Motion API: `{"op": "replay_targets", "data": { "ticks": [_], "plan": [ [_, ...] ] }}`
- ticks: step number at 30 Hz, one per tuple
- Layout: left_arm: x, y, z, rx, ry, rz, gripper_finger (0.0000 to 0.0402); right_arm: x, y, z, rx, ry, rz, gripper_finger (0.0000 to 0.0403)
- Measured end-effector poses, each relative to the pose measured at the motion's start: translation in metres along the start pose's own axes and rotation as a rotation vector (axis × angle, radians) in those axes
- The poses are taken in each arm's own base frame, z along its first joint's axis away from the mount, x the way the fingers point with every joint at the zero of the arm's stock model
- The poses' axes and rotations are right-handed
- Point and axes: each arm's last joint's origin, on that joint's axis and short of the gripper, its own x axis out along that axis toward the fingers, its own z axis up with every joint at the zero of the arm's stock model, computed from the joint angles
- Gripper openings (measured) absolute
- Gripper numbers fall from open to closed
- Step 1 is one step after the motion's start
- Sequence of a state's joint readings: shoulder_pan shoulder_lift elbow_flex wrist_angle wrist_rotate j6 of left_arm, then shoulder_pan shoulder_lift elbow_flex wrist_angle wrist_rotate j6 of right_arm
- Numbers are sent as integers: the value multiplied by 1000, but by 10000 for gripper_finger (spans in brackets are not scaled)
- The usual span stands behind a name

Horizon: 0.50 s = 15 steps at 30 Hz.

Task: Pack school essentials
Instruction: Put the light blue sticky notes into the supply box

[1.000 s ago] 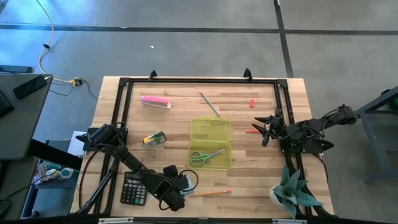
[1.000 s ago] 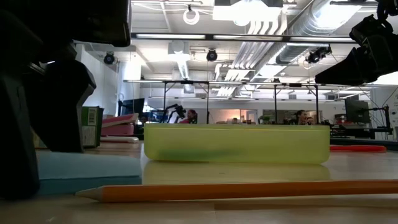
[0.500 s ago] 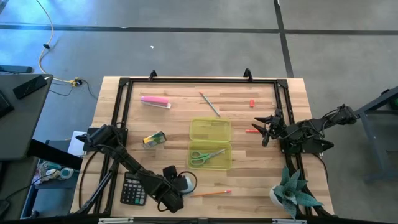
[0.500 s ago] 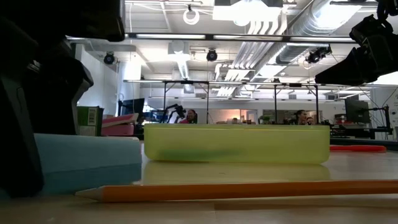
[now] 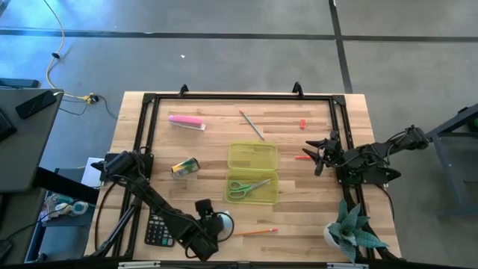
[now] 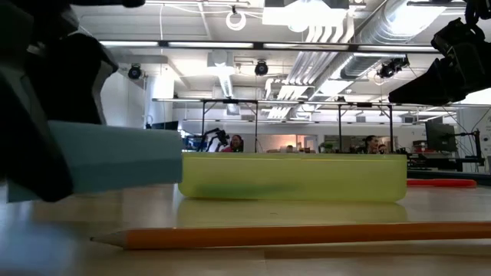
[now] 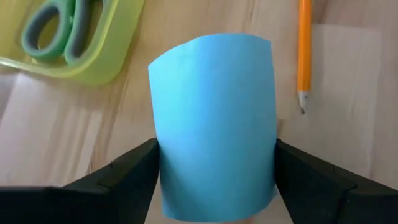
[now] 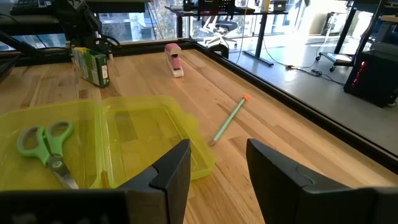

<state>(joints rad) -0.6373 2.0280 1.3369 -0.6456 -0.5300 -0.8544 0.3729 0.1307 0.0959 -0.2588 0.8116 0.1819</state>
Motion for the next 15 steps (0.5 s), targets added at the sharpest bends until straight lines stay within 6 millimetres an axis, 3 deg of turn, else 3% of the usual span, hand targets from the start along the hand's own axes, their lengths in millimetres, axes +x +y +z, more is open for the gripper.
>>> {"op": "replay_targets", "data": {
  "ticks": [6,15],
  "plan": [
    [-7,-3,9,37,-36,6,282,0,0,0,0,0,0,146],
    [-23,3,44,253,-84,74,282,0,0,0,0,0,0,146]
  ]
}}
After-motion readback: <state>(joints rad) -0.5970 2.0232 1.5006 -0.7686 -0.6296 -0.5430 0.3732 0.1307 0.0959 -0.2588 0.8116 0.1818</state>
